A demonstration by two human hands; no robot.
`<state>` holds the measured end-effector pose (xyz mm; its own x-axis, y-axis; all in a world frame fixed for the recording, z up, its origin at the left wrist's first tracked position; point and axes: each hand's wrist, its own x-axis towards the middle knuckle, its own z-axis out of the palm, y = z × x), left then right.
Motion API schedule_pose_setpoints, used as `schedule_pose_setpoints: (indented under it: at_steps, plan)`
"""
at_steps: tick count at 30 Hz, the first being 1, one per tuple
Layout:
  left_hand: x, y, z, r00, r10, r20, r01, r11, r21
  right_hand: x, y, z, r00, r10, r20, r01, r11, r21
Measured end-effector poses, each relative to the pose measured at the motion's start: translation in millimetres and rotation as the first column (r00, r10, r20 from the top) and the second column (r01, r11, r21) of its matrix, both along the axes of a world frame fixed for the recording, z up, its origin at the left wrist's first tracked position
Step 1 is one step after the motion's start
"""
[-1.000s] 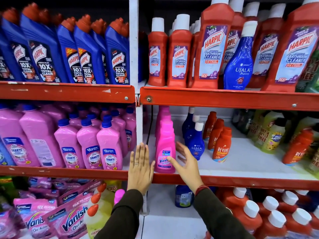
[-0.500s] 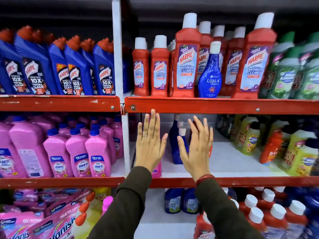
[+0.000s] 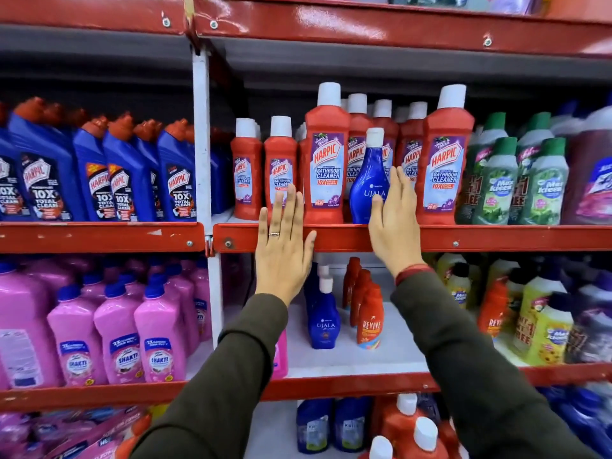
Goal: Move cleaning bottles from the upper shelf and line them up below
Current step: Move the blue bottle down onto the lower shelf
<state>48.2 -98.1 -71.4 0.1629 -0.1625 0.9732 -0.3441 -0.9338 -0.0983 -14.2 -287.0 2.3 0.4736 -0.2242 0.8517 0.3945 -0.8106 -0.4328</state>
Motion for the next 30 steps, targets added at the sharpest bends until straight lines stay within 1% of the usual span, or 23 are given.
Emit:
schedule_pose_setpoints:
  at_steps: [3,5,9,13,16,20,27,30]
  plan:
    - [0,0,-1,1.0,0.009,0.005,-0.009,1.0,0.001,9,-15,20,0.981,0.06,-0.186,-0.048,0.996,0.069]
    - [0,0,0,1.0,0.013,0.01,-0.013,1.0,-0.005,13,-23,26,0.954,0.124,-0.271,-0.095,0.988,0.118]
    - [1,-2,-1,0.999,0.021,0.032,-0.021,1.0,-0.003,17,-29,30,0.929,0.21,-0.305,-0.156,0.969,0.194]
    - [-1,-2,0,1.0,0.01,0.026,-0.01,1.0,-0.013,17,-31,30,0.917,0.286,-0.279,-0.217,0.943,0.254]
    - [-3,-2,1,1.0,0.01,-0.003,-0.011,1.0,-0.009,17,-33,28,0.93,0.31,-0.195,-0.247,0.924,0.293]
    - [-3,-1,0,1.0,0.007,0.001,-0.007,1.0,-0.002,16,-36,30,0.924,0.375,-0.08,-0.319,0.868,0.381]
    - [-3,-2,0,1.0,-0.006,0.011,0.006,1.0,-0.019,1,-33,34,0.895,0.445,0.011,-0.416,0.828,0.375]
    - [-6,-2,-1,0.999,-0.039,-0.008,0.039,0.998,-0.044,-11,-28,24,0.885,0.465,0.018,-0.437,0.818,0.374]
